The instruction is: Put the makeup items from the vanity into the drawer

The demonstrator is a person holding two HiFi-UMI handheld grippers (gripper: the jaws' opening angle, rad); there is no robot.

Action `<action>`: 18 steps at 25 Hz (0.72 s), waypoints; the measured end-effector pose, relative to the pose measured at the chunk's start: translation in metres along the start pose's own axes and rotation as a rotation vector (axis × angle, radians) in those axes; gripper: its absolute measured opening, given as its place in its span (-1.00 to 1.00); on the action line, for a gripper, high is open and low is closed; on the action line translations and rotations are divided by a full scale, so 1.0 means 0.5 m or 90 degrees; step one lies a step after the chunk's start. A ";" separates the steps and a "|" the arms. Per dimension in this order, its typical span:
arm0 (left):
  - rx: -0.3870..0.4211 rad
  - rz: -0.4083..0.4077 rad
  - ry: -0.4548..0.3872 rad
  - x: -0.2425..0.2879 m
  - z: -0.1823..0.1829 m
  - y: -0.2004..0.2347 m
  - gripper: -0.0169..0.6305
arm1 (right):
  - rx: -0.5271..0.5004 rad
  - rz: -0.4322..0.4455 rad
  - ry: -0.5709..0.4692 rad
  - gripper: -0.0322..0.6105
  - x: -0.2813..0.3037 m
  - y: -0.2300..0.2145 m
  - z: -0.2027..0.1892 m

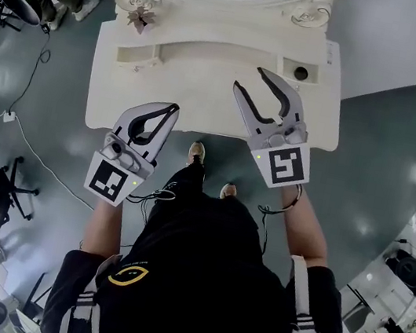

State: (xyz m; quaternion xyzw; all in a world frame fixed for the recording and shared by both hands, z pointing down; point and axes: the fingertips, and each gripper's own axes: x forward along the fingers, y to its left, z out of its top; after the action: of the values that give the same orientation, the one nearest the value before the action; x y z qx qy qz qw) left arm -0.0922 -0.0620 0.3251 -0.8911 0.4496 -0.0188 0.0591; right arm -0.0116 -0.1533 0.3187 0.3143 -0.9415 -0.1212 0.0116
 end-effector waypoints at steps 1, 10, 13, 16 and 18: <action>0.000 -0.001 -0.001 0.001 0.000 0.000 -0.89 | 0.003 0.003 0.001 -0.31 -0.004 0.006 0.002; 0.000 -0.004 -0.002 0.006 0.001 -0.001 -0.89 | 0.031 0.021 0.021 -0.39 -0.046 0.065 -0.005; 0.000 -0.007 -0.004 0.008 0.001 -0.003 -0.89 | 0.033 0.025 0.021 -0.47 -0.056 0.081 -0.003; 0.000 -0.011 -0.006 0.011 0.003 -0.006 -0.89 | 0.028 0.031 0.028 -0.60 -0.062 0.091 -0.003; -0.001 -0.012 -0.008 0.012 0.005 -0.008 -0.89 | 0.022 0.035 0.031 -0.70 -0.064 0.095 -0.003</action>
State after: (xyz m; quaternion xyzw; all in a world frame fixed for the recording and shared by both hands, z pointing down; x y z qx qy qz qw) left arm -0.0851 -0.0639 0.3228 -0.8954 0.4409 -0.0136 0.0608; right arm -0.0135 -0.0981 0.3332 0.2915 -0.9511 -0.0971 0.0323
